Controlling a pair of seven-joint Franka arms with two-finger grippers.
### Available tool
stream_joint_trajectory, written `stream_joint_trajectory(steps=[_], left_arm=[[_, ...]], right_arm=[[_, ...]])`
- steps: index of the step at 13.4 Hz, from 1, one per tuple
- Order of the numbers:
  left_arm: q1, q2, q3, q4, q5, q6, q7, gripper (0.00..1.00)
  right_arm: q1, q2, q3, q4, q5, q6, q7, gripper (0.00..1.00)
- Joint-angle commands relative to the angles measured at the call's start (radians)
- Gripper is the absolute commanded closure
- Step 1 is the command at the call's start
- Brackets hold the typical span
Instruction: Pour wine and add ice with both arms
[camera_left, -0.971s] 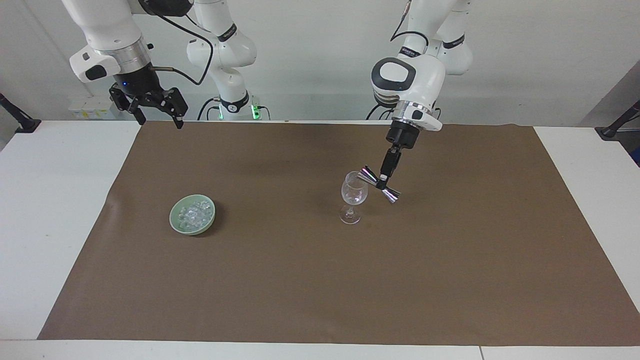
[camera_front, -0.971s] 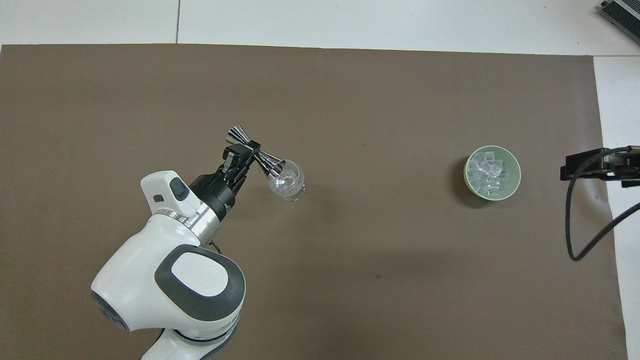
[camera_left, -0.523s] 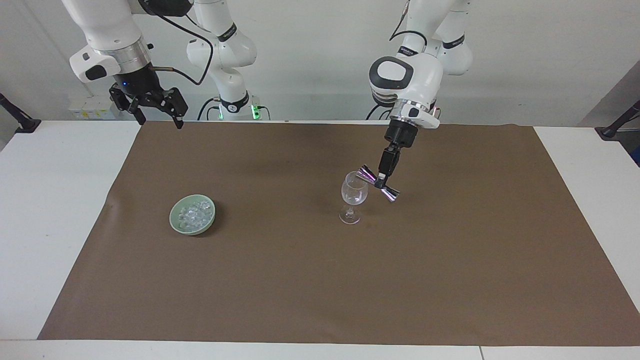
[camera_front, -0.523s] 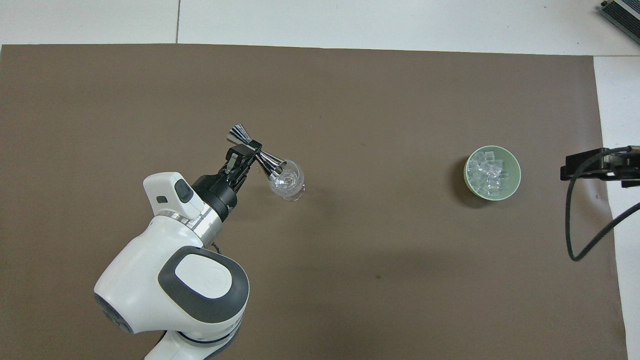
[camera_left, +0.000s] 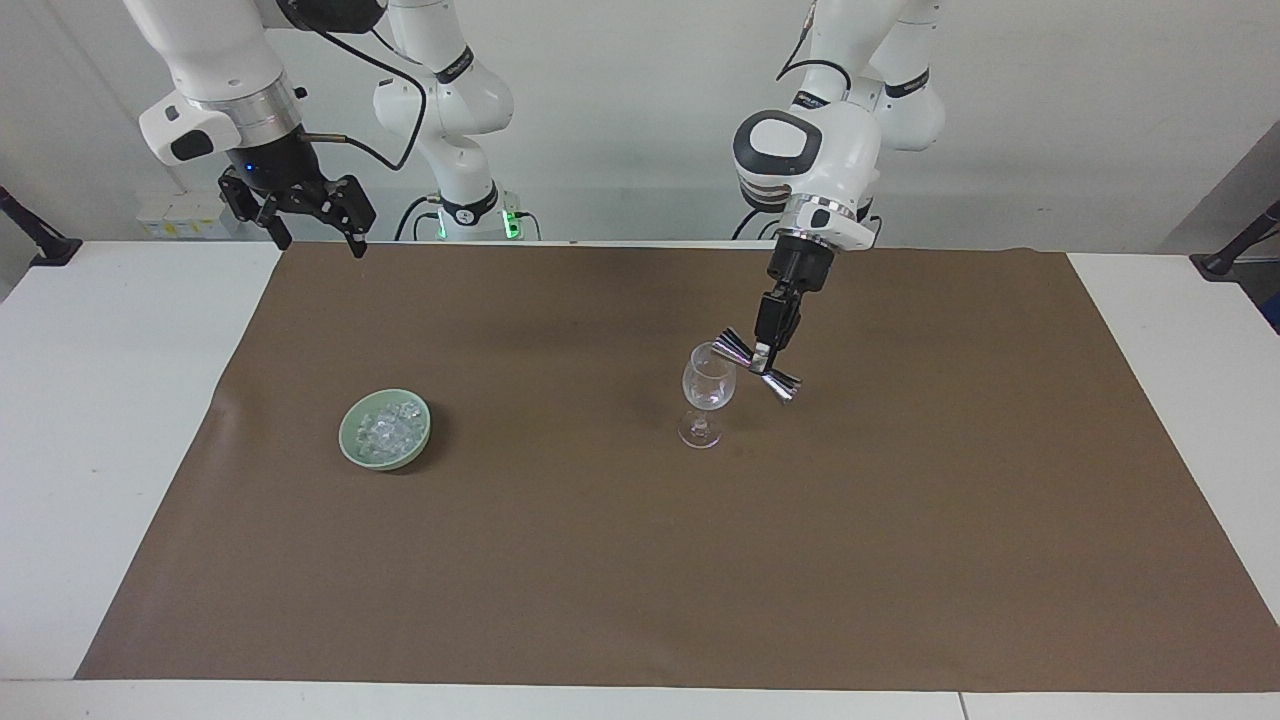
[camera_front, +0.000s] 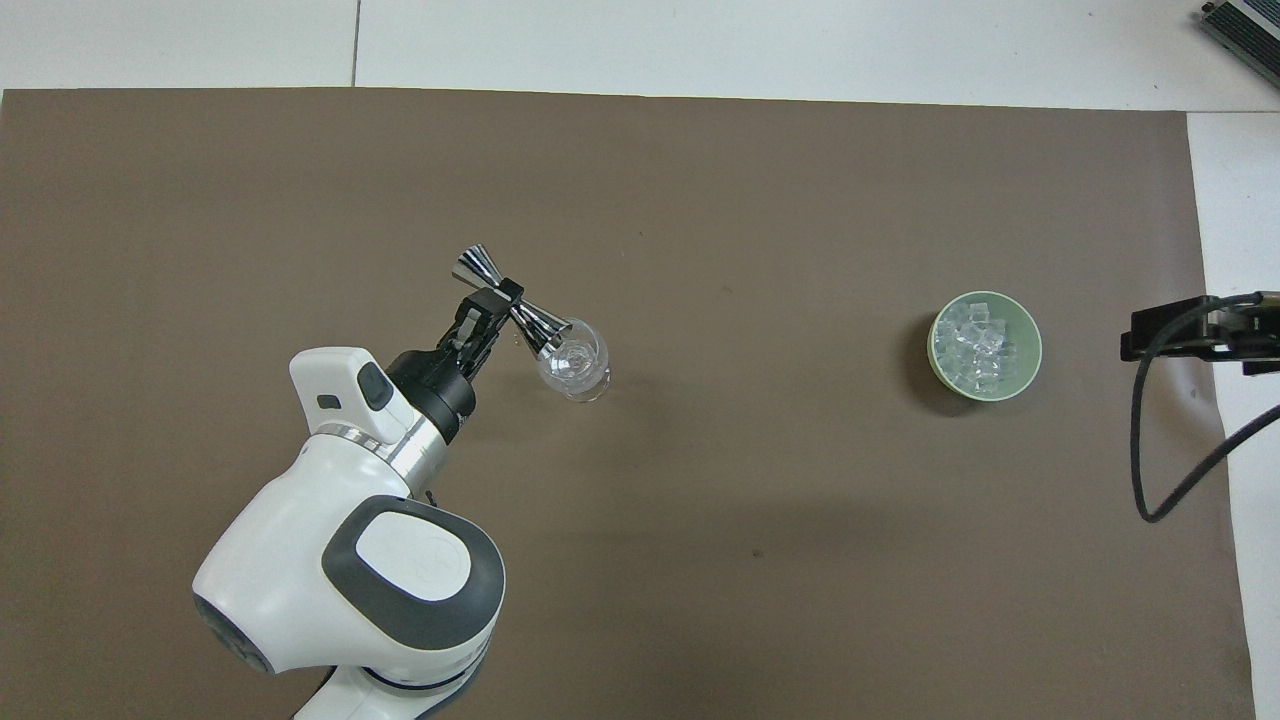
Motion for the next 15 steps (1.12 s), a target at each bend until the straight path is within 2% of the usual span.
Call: stream_joint_trajectory(steps=[1,6,13,15], left_arm=[[-0.033,0.023,0.012,0.033,0.009,0.038,0.025,1.00],[-0.053,0.034,0.012,0.047,0.009,0.078,0.131,1.00],[-0.053,0.034,0.010,0.053,0.009,0.084,0.159,1.00],[-0.049,0.034,0.004,0.054,0.000,0.084,0.156,1.00]], right_arm=[[-0.016,-0.001,0.017,-0.014,0.002,0.010,-0.014,0.00],[-0.038,0.011,0.042,-0.016,0.004,0.046,-0.012,0.00],[-0.053,0.022,0.057,-0.011,0.004,0.022,-0.018,0.00],[-0.055,0.040,0.060,0.025,0.004,0.019,-0.014,0.00]])
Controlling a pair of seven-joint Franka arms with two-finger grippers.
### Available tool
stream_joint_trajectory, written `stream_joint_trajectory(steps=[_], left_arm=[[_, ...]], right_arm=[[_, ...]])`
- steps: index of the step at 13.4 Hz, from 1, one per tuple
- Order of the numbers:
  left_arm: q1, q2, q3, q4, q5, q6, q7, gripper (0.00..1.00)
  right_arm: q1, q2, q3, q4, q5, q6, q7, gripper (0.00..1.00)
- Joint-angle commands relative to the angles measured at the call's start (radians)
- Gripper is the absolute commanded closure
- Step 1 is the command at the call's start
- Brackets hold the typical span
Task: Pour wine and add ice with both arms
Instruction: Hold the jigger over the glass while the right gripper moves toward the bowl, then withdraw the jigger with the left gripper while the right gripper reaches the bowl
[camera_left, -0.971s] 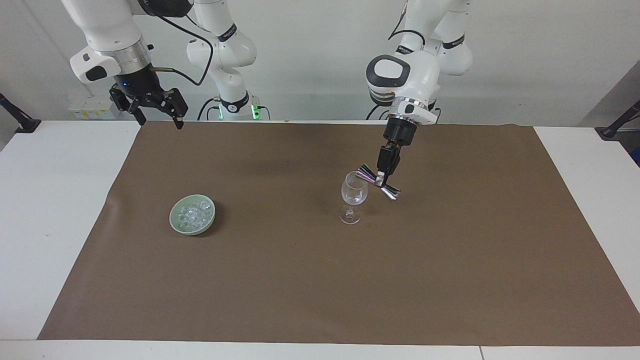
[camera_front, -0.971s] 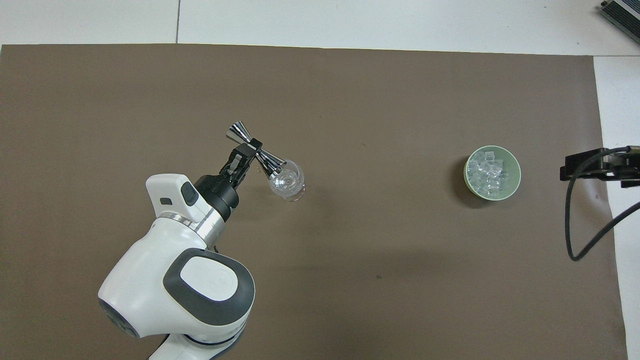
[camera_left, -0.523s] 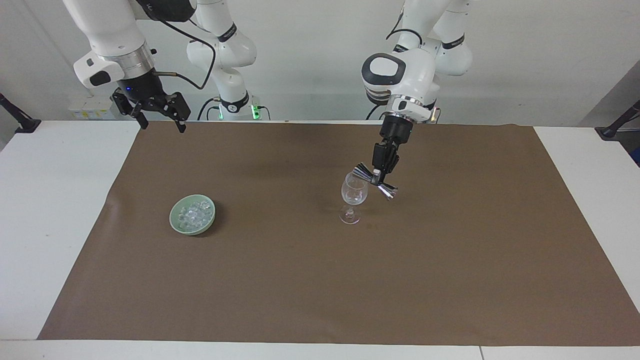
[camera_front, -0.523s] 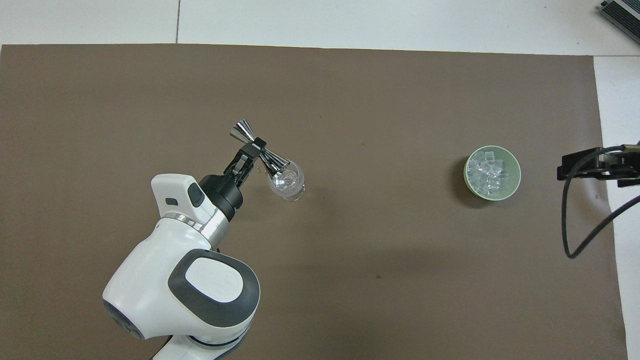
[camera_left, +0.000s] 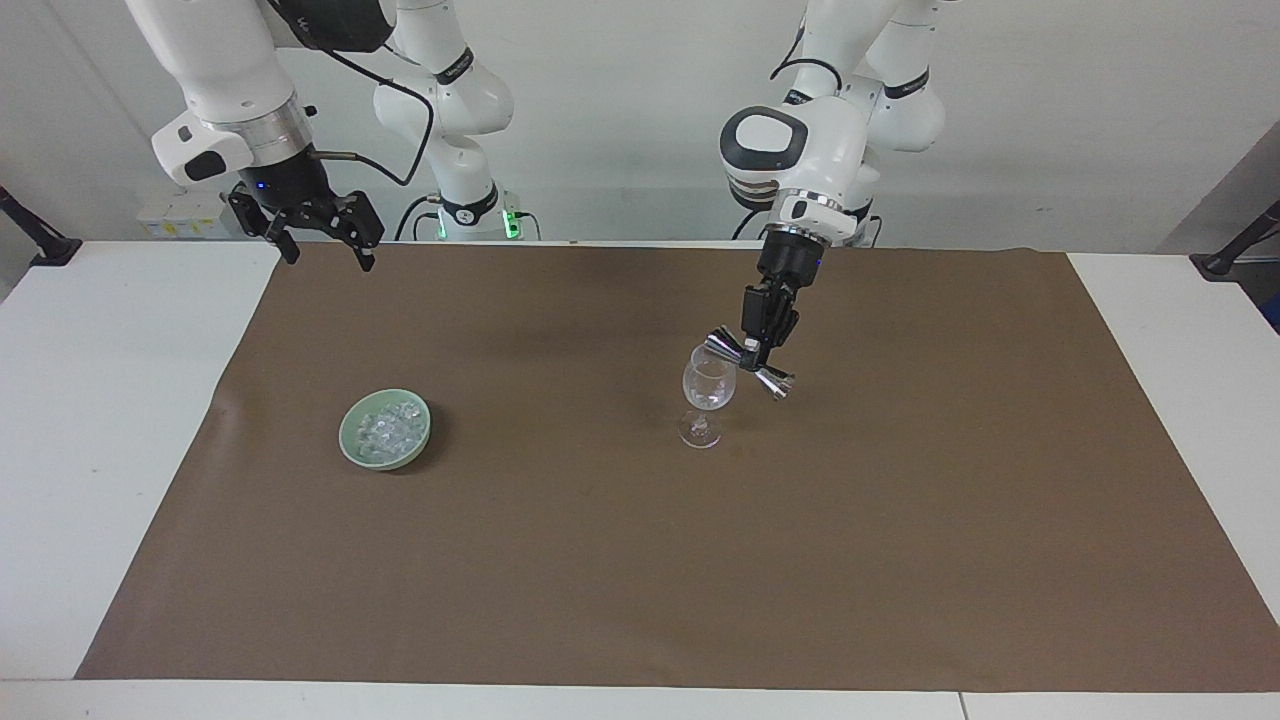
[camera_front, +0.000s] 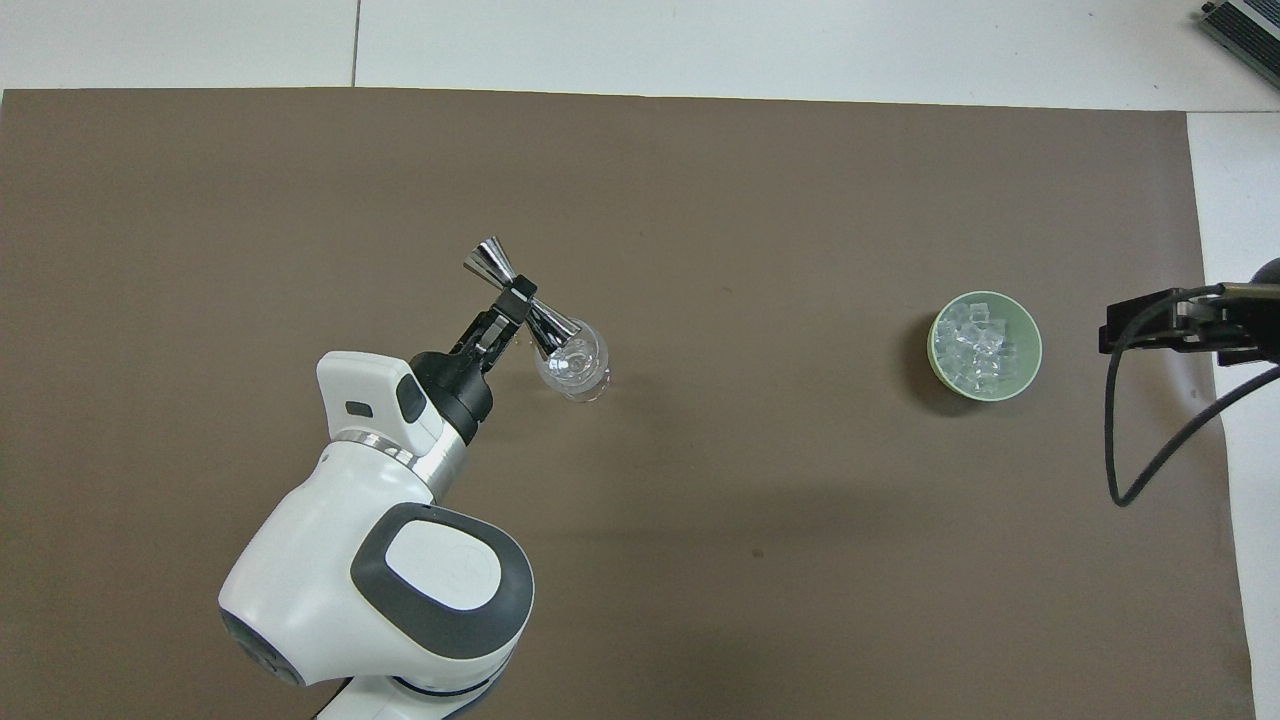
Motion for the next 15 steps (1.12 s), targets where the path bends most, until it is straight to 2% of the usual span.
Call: stream_joint_trajectory(steps=[1,3,6,8,11,13,15], left_arm=[[-0.007,0.014,0.001,0.025,-0.011,0.024,0.002,1.00],[0.047,-0.005,0.000,0.022,-0.066,0.002,-0.010,1.00],[0.171,-0.086,0.001,-0.014,-0.169,-0.122,-0.013,1.00],[0.264,-0.147,0.012,-0.073,-0.192,-0.244,-0.062,1.00],[0.451,-0.241,0.023,-0.181,-0.191,-0.487,-0.185,1.00],[0.493,-0.276,0.119,-0.240,-0.183,-0.634,-0.271,1.00],[0.495,-0.284,0.225,-0.282,-0.171,-0.751,-0.331,1.00]], right_arm=[[-0.033,0.018,0.028,0.034,0.002,-0.016,-0.018,0.00],[-0.034,0.015,0.028,0.027,0.004,-0.005,-0.014,0.00],[-0.034,0.014,0.034,0.022,0.004,0.013,-0.022,0.00],[-0.034,0.015,0.034,0.020,0.005,0.027,-0.025,0.00],[-0.034,0.014,0.037,-0.047,0.005,0.130,-0.025,0.00],[-0.034,0.023,0.040,-0.093,0.016,0.180,-0.057,0.00],[-0.036,0.035,0.037,-0.169,0.025,0.295,-0.141,0.00]])
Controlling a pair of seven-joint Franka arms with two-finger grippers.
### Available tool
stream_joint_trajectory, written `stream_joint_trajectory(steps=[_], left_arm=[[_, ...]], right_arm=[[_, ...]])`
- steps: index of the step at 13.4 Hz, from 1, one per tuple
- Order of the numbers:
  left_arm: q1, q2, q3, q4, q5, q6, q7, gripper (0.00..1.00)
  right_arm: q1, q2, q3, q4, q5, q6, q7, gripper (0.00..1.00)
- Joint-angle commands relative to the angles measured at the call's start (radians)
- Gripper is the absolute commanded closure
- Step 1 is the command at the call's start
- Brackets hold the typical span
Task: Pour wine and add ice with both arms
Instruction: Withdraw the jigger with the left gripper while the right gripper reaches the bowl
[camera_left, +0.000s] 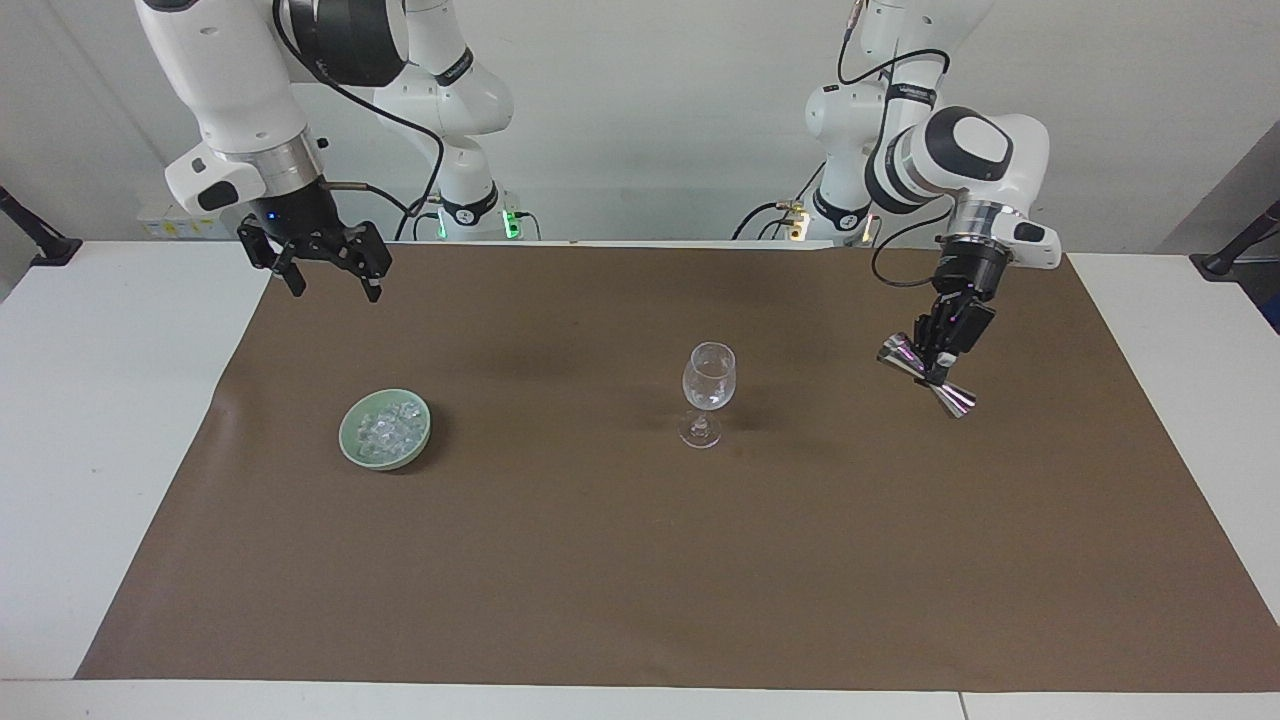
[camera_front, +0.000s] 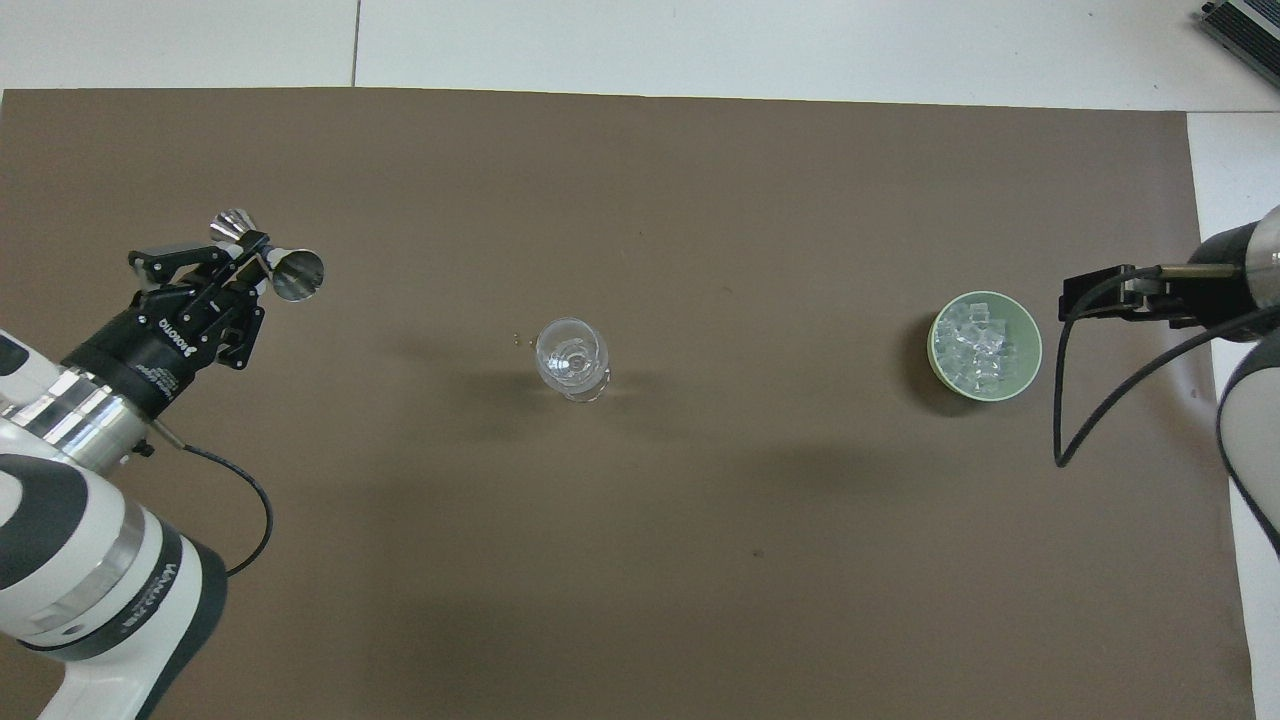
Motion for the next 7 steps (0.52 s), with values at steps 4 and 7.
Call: stream_joint_trajectory(steps=[4,7], left_arm=[[0.185,-0.017,0.163,-0.075,0.262,-0.373,-0.437,1.00],[0.299,0.026,0.162,-0.053,0.346,-0.493,-0.532,1.00]], right_arm=[[-0.038,0.023,-0.010,-0.243,0.020,0.324,-0.184,0.00],[-0.038,0.063,-0.035,-0.341,0.021,0.497,-0.116,0.00]])
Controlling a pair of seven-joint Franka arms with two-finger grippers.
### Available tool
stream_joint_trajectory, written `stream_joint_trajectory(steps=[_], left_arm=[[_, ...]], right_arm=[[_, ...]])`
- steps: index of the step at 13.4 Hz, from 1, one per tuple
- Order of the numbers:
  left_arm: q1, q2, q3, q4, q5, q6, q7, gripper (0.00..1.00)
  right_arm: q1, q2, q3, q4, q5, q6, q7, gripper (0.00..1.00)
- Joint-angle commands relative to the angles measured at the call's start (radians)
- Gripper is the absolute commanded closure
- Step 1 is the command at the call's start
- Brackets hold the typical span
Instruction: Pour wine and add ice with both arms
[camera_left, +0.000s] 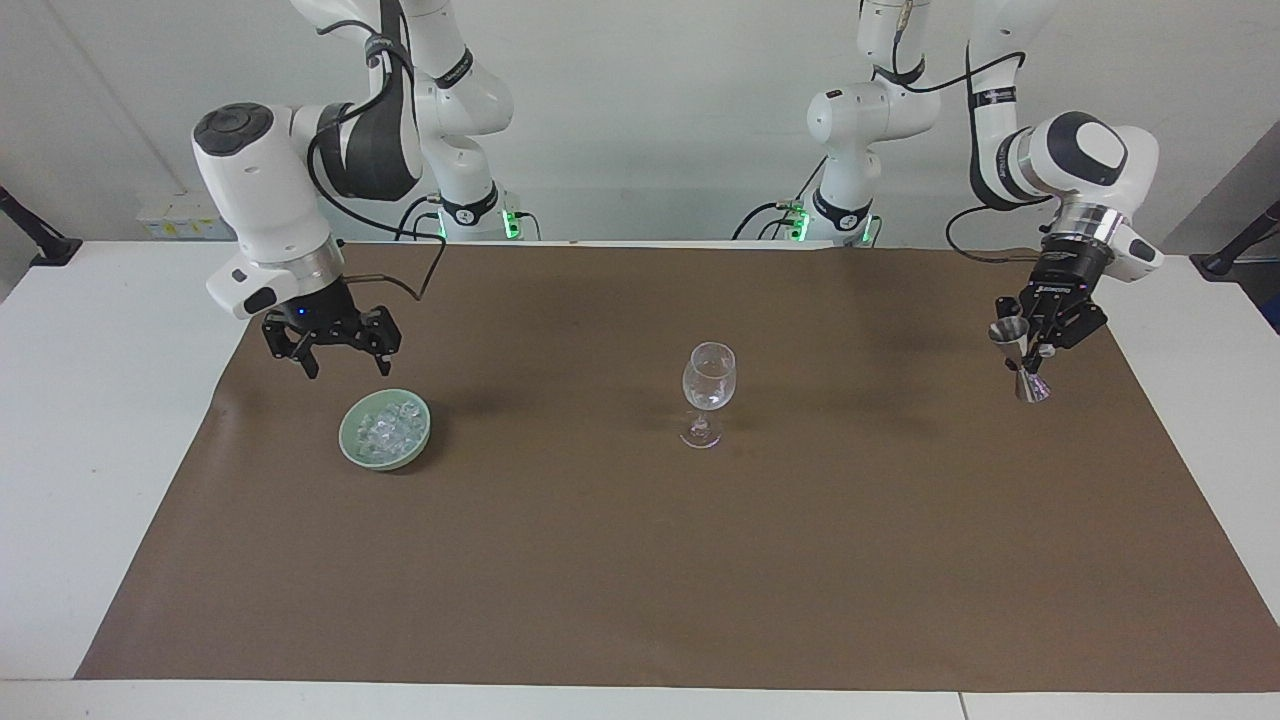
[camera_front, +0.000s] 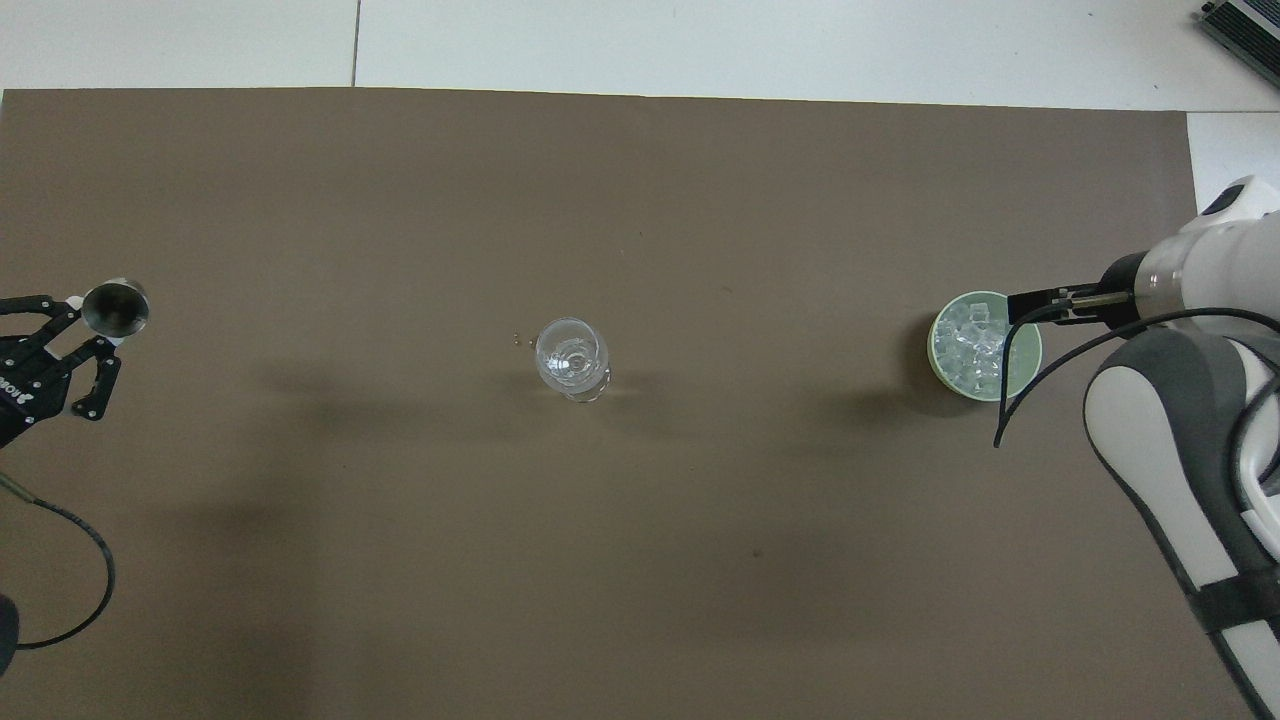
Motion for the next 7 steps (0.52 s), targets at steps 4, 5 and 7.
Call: stream_joint_trajectory(steps=[4,5,7], left_arm=[[0.085,0.112,-0.009,0.012,0.022,-0.112,-0.051,1.00],[0.096,0.133,-0.009,0.014,0.022,-0.133,-0.050,1.00],[0.127,0.195,-0.009,0.038,0.022,-0.181,-0.050,1.00]], right_arm=[[-0.014,0.050,-0.008,-0.148,0.097,0.184,0.153,0.00],[-0.014,0.060,-0.009,-0.156,0.119,0.199,0.158,0.00],[-0.014,0.074,-0.008,-0.159,0.122,0.221,0.217,0.00]])
